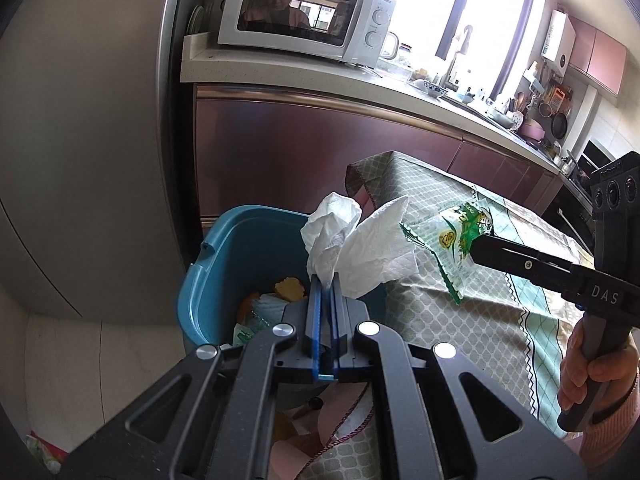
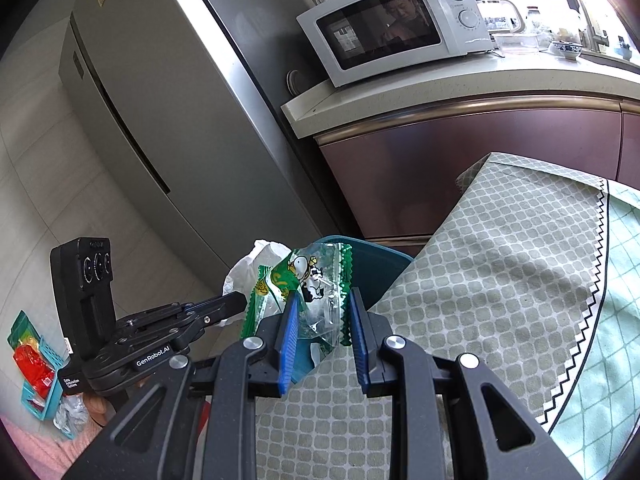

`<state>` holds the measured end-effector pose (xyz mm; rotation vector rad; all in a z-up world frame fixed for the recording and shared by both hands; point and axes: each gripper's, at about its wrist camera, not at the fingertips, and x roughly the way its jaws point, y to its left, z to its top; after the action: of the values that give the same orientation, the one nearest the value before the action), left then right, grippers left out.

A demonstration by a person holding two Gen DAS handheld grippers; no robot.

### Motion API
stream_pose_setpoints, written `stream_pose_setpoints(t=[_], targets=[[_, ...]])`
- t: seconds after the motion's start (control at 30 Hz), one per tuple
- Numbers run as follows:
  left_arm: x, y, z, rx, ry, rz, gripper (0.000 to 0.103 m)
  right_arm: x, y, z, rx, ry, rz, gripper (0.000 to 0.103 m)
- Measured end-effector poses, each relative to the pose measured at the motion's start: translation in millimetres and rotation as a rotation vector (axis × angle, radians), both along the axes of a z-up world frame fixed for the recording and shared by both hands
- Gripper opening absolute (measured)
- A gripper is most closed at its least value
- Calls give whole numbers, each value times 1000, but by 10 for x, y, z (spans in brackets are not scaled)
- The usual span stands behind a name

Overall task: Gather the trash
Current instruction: 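Carry the tissue and wrapper with both tools over the teal bin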

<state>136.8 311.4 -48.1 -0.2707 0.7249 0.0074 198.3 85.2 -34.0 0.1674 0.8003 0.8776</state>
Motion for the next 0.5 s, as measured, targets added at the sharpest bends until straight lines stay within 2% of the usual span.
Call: stream_pose_setpoints(t=[0.5], targets=[[61,31,-95,-2,25,16,4,84,138,-80,-20,20,10,23]])
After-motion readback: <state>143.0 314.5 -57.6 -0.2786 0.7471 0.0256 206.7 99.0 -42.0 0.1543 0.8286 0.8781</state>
